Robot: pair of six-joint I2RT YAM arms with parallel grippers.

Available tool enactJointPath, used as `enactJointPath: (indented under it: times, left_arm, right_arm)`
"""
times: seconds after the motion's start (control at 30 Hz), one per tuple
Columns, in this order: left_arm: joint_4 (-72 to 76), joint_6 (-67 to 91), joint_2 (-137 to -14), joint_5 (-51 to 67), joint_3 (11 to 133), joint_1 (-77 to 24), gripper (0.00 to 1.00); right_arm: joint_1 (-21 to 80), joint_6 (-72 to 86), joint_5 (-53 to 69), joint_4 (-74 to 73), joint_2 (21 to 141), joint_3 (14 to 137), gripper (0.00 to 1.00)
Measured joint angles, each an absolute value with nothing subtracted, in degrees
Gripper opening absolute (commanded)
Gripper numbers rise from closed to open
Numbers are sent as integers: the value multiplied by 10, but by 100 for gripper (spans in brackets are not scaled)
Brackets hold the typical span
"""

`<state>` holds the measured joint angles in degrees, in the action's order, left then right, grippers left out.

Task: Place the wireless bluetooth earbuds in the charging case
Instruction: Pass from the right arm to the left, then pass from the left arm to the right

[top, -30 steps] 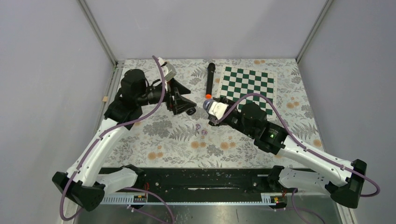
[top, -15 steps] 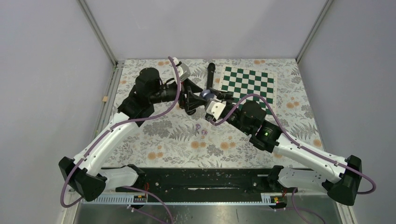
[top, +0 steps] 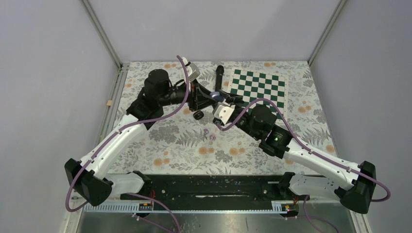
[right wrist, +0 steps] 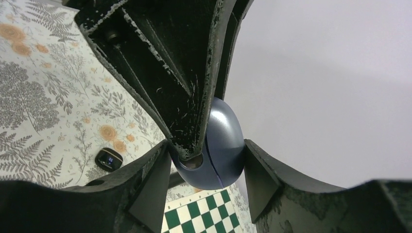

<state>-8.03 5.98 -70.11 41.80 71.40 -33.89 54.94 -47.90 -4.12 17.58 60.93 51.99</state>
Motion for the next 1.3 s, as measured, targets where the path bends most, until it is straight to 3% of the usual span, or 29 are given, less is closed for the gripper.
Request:
enactJointPath:
  times: [0.13,0.2,0.33,0.63,0.93,1.3]
  left_arm:
    - [-79,55,-709,422,708,-338,0]
    - [-77,46,-711,432,702,-337,0]
    - [-72,16,-710,449,698,-330,0]
    - [-87,-140,-691,524,658,-294,0]
    - [-182,-310,-676,588,659,-294,0]
    - [-204,-324,-676,606,668,-294,0]
  right_arm:
    - [542,-451,-46,136,609,529,75]
    - [524,-413,-27,75,609,557,82]
    - [476,-339,31,-62,603,629,87]
    - [357,-200,255,-296,625,796,83]
    - [348,-217,381,-308,708,808,77]
    - [348,-275,458,-296,735,814,65]
